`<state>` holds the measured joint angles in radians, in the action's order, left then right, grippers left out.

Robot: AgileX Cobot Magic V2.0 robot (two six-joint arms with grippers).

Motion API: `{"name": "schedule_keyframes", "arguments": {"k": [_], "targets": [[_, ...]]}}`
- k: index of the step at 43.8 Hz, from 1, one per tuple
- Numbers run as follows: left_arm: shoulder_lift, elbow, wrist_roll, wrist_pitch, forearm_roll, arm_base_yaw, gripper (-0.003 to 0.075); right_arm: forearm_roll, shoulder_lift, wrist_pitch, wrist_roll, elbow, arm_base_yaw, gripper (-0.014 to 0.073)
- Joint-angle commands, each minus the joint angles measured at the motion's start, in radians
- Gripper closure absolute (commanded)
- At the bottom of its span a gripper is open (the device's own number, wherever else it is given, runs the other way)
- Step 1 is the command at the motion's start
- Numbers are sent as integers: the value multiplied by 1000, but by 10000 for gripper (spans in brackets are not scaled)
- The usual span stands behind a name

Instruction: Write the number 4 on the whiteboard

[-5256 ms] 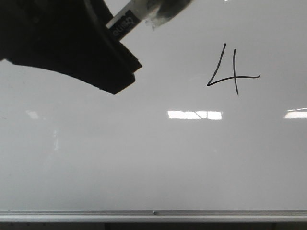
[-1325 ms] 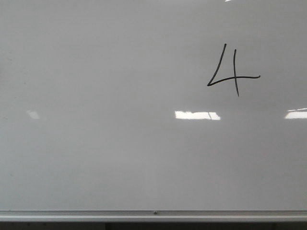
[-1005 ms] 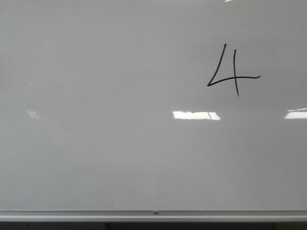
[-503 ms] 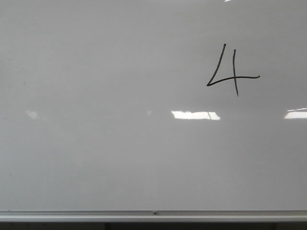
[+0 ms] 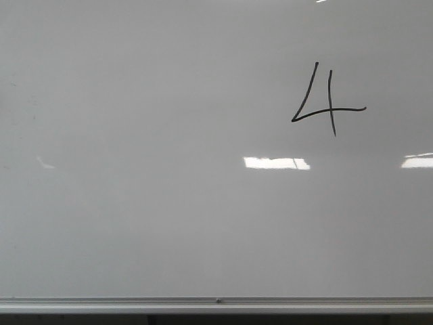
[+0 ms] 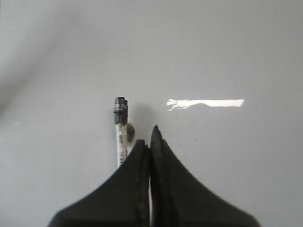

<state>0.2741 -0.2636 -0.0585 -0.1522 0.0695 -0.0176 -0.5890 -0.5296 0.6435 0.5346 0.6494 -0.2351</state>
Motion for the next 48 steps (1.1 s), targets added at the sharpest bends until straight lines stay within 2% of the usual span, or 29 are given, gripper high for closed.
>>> {"name": "schedule_keyframes", "arguments": {"k": [1, 12, 17, 19, 48], "targets": [[-71, 47, 28, 91, -5, -35, 741, -26, -1, -61, 5, 24, 6, 657], [-283, 223, 28, 91, 29, 7, 741, -26, -1, -61, 5, 24, 6, 657], [-293, 278, 28, 126, 29, 31, 741, -26, -2, -59, 5, 24, 6, 657], [-293, 276, 28, 86, 29, 36, 741, -26, -2, -59, 5, 24, 6, 657], [-293, 276, 28, 86, 27, 36, 741, -26, -2, -58, 5, 24, 6, 657]]}}
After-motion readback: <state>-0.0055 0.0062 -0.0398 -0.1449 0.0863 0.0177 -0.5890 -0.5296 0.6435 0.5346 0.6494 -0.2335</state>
